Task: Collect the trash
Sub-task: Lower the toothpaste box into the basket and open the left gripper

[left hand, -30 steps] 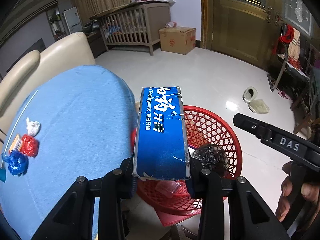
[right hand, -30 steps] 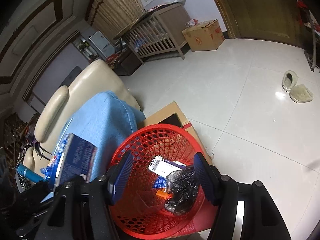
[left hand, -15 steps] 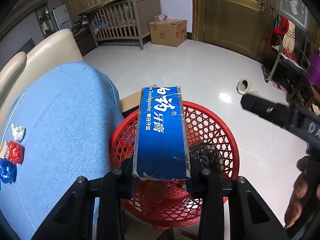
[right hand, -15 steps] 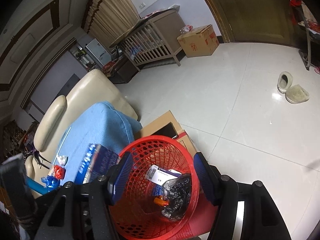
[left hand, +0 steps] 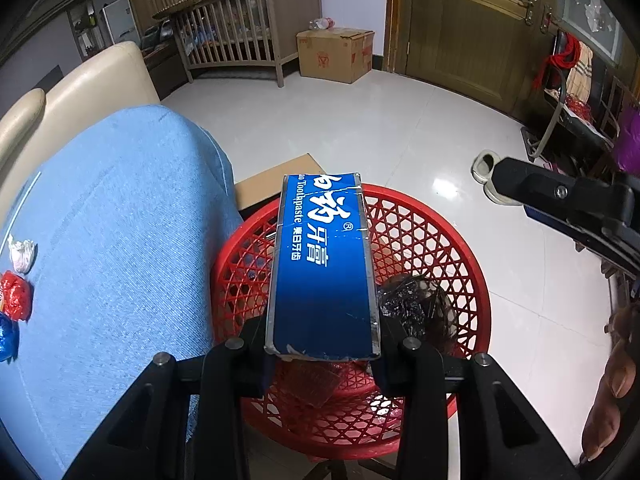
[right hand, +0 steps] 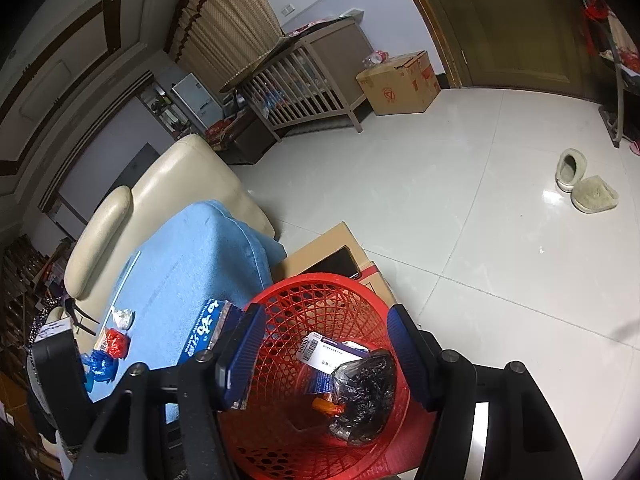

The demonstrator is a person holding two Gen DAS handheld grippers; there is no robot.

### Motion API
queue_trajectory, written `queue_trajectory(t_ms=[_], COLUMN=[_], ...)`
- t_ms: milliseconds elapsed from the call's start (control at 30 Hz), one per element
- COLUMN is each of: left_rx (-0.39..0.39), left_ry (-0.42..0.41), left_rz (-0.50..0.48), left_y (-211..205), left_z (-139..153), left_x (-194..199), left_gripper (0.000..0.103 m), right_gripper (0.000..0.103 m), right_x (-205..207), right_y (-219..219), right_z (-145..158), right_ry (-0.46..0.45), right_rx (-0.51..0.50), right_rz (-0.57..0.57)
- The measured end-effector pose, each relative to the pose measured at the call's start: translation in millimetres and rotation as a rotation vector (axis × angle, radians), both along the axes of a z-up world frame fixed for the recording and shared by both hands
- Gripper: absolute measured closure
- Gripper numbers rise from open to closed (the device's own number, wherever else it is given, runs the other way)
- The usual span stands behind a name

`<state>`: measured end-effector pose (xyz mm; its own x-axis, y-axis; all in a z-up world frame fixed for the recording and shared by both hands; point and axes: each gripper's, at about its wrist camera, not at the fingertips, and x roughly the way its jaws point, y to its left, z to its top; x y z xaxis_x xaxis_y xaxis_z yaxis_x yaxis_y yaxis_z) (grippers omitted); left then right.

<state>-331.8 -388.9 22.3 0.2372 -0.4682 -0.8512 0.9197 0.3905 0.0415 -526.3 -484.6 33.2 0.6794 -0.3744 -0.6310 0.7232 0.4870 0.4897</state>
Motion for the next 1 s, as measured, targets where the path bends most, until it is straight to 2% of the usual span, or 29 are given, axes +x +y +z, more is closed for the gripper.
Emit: queue_trajectory(t_ms=[500, 767, 933, 1000], left_rx=[-0.016, -0.004, 0.031, 0.044], left_ry=[0.023, 0.003, 0.008, -0.001], left_rz=[-0.009, -0.026, -0.02, -0.021], left_y=[-0.4, -2.4, -5.6, -6.5], left_z=[-7.3, -10.8, -18.2, -20.4], left_x=[8.0, 7.0, 11.4, 12.7], left_gripper=[0.063, 0.062, 0.054, 0.033], right_gripper=[0.036, 0.036, 0.036, 0.036], right_x=[2.6, 8.1, 10.7, 11.8], right_y=[1.5, 7.2, 11.6, 13.9], right_z=[22.3, 32.4, 39.8, 42.1], right_ry=[0.016, 0.032, 0.037, 0.037], right_rx=[-0.058, -0.077, -0.095, -0.102], right_rz=[-0.069, -0.055, -0.05, -0.047])
